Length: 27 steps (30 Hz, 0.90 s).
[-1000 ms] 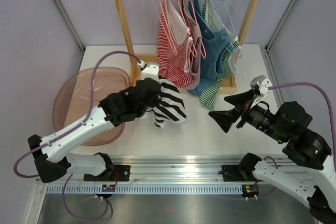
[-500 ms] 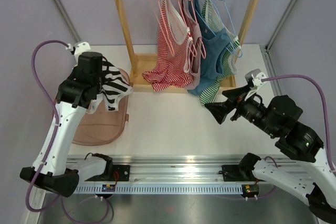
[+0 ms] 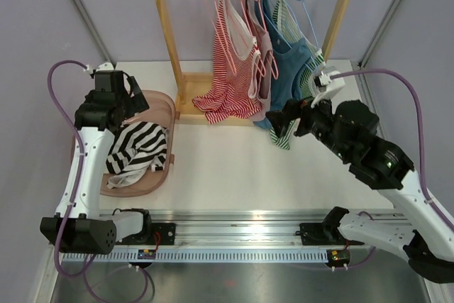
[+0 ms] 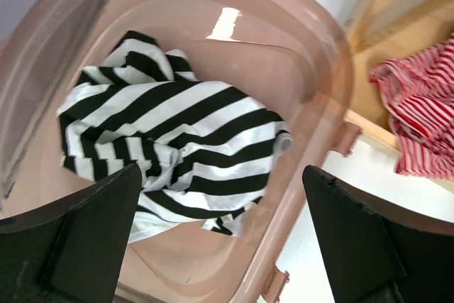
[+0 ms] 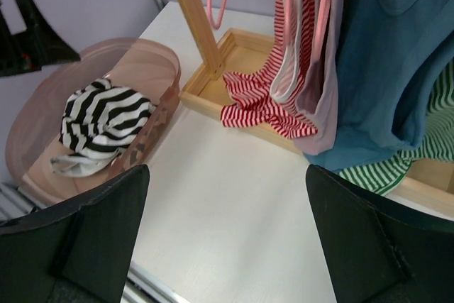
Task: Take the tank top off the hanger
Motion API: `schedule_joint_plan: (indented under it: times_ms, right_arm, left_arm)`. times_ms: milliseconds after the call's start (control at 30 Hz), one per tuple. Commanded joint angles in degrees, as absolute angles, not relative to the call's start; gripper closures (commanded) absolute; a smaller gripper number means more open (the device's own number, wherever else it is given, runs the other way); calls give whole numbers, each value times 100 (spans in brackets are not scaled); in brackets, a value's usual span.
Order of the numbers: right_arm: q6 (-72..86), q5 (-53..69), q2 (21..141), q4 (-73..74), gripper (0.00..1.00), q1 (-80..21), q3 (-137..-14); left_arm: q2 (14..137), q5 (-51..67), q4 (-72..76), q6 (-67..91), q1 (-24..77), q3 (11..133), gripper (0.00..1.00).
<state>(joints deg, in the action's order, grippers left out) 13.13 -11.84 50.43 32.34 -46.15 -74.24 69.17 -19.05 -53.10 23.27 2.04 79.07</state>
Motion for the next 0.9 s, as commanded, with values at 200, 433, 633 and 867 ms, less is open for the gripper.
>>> schedule_joint_plan:
  times_ms: [200, 433, 633, 867]
  right_arm:
    - [923, -2654, 7249, 4121, 17, -4474, -10149]
    - [195, -2172, 8717, 4438, 44, -4070, -12151]
    - [-263, -1961, 10009, 4517, 45, -3666, -13584]
    - [-431, -1477, 11345, 4668, 49, -3446, -14862]
  left_arm:
    - [5969, -781, -4658, 1995, 1422, 7190, 1]
    - [5582, -792, -4307, 2223, 2768, 6795, 1]
    - [5502, -676, -3929, 2312, 3506, 6557, 1]
    - [5616, -1239, -4148, 2197, 4016, 6495, 1]
